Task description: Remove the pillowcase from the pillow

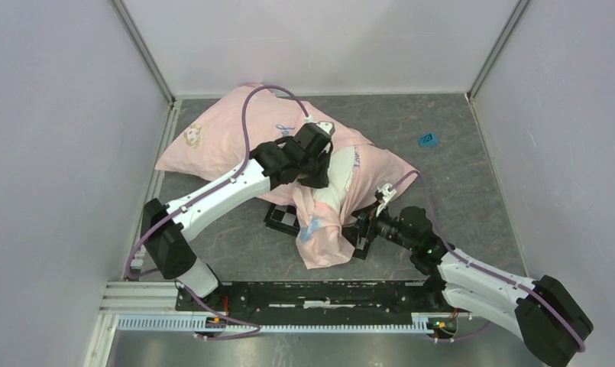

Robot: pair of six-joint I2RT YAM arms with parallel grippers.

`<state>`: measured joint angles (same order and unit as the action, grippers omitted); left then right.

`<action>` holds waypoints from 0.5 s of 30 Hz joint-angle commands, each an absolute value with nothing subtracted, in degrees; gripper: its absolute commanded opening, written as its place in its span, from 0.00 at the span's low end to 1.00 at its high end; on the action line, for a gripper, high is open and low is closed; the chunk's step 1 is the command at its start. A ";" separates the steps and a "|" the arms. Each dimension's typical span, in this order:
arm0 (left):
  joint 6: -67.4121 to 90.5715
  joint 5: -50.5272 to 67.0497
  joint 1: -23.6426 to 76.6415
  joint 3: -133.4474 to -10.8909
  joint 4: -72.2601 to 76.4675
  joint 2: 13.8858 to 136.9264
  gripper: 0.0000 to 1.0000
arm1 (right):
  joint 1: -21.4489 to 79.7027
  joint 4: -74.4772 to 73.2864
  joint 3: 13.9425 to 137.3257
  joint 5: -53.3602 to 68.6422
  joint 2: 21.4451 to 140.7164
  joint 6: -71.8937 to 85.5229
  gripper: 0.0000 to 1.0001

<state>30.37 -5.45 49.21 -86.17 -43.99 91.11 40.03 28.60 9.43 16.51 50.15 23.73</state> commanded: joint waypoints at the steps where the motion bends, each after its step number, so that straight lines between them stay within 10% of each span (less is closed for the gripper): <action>1: 31.98 -7.87 48.43 -88.39 -32.37 88.19 0.02 | 43.71 23.78 10.25 19.08 48.84 23.92 0.98; 15: 30.81 -9.49 48.38 -94.47 -35.33 90.79 0.02 | 53.36 9.84 3.49 7.67 29.04 21.89 0.98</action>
<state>30.35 -7.22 48.95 -88.92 -43.11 91.48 53.04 18.55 4.78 11.66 32.84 23.92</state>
